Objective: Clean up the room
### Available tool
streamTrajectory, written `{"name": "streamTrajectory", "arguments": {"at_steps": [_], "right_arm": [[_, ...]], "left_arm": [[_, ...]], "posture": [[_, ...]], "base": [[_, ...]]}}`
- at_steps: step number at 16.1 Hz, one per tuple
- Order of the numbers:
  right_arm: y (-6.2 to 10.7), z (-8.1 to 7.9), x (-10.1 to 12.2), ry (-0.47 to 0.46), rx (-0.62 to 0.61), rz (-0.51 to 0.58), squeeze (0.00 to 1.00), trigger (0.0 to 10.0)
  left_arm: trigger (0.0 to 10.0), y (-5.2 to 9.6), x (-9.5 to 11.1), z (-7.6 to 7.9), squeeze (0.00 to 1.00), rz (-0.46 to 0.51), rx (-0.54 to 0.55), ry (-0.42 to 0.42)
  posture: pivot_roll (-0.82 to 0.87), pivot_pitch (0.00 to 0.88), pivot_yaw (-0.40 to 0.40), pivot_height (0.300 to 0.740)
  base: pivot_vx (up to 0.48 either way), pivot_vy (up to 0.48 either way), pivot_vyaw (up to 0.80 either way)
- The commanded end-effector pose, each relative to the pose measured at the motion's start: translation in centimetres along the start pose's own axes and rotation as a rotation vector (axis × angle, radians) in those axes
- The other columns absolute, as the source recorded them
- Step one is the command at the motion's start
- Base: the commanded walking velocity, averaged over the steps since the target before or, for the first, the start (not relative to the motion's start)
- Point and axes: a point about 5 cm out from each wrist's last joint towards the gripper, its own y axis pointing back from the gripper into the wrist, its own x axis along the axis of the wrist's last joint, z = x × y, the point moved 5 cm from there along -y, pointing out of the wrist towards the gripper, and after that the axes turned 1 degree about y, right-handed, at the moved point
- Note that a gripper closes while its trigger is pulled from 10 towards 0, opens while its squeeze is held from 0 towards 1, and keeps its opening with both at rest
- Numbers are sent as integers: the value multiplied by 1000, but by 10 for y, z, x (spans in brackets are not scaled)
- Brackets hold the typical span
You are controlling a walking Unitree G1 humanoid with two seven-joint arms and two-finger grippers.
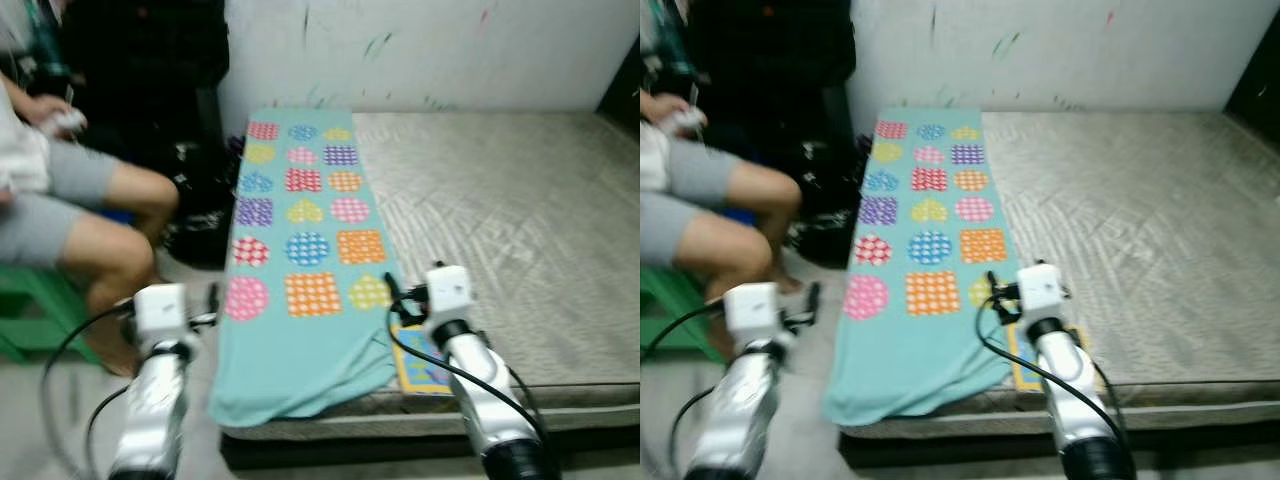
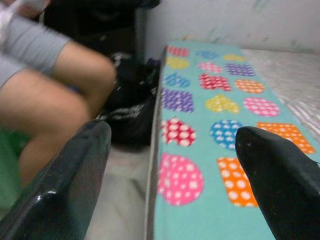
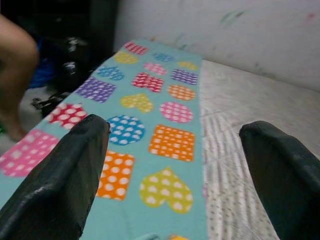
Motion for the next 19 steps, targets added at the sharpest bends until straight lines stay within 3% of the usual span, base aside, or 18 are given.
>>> {"name": "streamTrajectory", "arguments": {"at_steps": [1,3,6,13,19], "right_arm": [[-5,-8,2,-2,32,-4,0,10000],[-12,-18,7,-20,55,0,0,10000],[-15,-12,14,-28,42,14,0,10000],[-8,3,11,-30,-4,3,0,10000],[-7,6,11,-31,-13,-2,0,10000]], "left_arm": [[10000,2,7,-7,0,19,25,-4],[10000,9,7,-18,0,16,40,-21],[10000,12,11,-25,0,11,41,-24],[10000,-4,20,-9,0,17,-21,-2],[10000,-8,24,-9,0,22,-31,-4]], "posture": [[6,0,-76,740],[31,0,-79,740],[19,0,-75,740],[-40,0,-46,740],[-36,0,-47,740]], "base": [[0,0,0],[0,0,0],[0,0,0],[0,179,-252],[0,373,0]]}}
